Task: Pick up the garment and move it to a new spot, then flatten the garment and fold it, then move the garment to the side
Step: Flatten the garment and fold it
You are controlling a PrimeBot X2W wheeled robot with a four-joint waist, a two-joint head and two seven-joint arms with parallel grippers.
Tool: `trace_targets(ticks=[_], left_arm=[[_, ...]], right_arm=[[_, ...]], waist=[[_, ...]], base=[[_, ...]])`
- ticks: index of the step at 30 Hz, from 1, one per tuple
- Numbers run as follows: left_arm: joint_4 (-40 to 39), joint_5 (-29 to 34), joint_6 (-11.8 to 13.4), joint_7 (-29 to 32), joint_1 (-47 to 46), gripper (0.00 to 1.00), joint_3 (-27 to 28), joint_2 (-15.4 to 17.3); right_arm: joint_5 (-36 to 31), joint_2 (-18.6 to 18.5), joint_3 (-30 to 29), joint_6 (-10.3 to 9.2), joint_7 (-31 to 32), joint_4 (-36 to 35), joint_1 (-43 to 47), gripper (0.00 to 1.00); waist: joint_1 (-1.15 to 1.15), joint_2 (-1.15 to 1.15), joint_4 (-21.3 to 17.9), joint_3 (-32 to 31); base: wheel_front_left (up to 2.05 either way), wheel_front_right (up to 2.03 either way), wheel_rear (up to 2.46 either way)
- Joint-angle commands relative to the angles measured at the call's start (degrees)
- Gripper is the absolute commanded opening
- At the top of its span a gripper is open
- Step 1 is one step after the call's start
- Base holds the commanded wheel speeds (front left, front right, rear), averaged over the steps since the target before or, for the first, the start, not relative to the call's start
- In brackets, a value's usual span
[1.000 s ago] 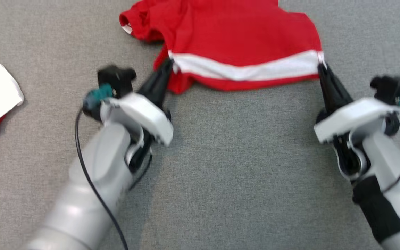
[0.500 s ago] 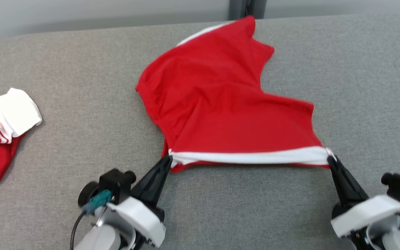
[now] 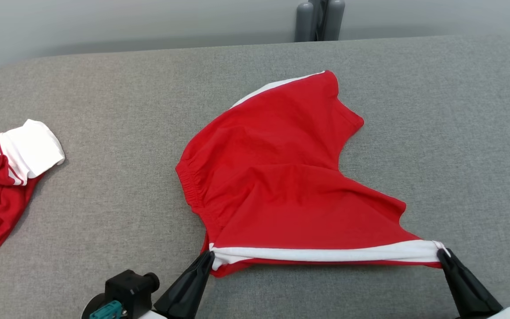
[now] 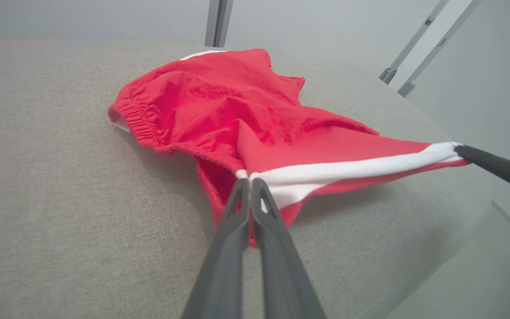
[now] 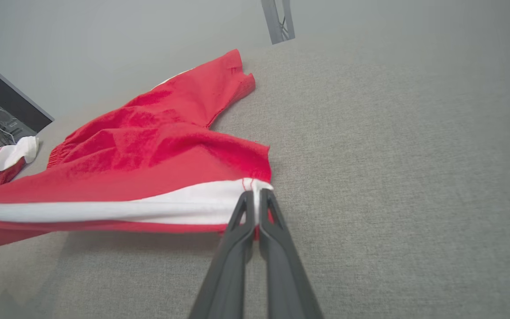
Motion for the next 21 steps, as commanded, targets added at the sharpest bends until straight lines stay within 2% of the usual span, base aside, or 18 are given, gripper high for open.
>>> trace_targets(ticks=[1,7,10,14,21], left_arm=[[-1.41,-0.04,0.85,0.21,0.63,0.0,0.78,0.69],[-2.95,-0.07,1.4,0.47,-0.25,0.0,1.42,0.98],[-3.41,-0.17,1.06,0.12,-2.03,0.0,2.23,0.82],[-2.91,-0.39,0.05,0.01,-6.04,0.0,3.71,0.47],[2.19,-1.75,-4.79,-0.7,-18.81,0.0,5.41,-3.17]], right_arm=[[-1.02,0.4,-1.45,-0.04,1.4,-2.27,0.57,0.0],[-2.66,1.07,-3.37,-0.05,2.0,-5.29,-2.63,0.0],[-3.73,0.16,-3.99,-0.05,1.66,-5.17,-6.25,0.0],[-4.17,-3.16,-3.65,-0.1,2.32,-3.38,-14.01,0.0],[-2.71,-11.61,-0.72,-0.1,3.91,4.26,-32.19,0.0]], waist=[[0.0,0.0,0.19,0.46],[0.0,0.0,0.42,2.22],[0.0,0.0,1.0,3.74],[0.0,0.0,2.37,6.72],[0.0,0.0,7.31,12.91]], base=[[0.0,0.0,0.0],[0.0,0.0,0.0],[0.0,0.0,0.0],[0.0,0.0,0.0],[0.0,0.0,0.0]])
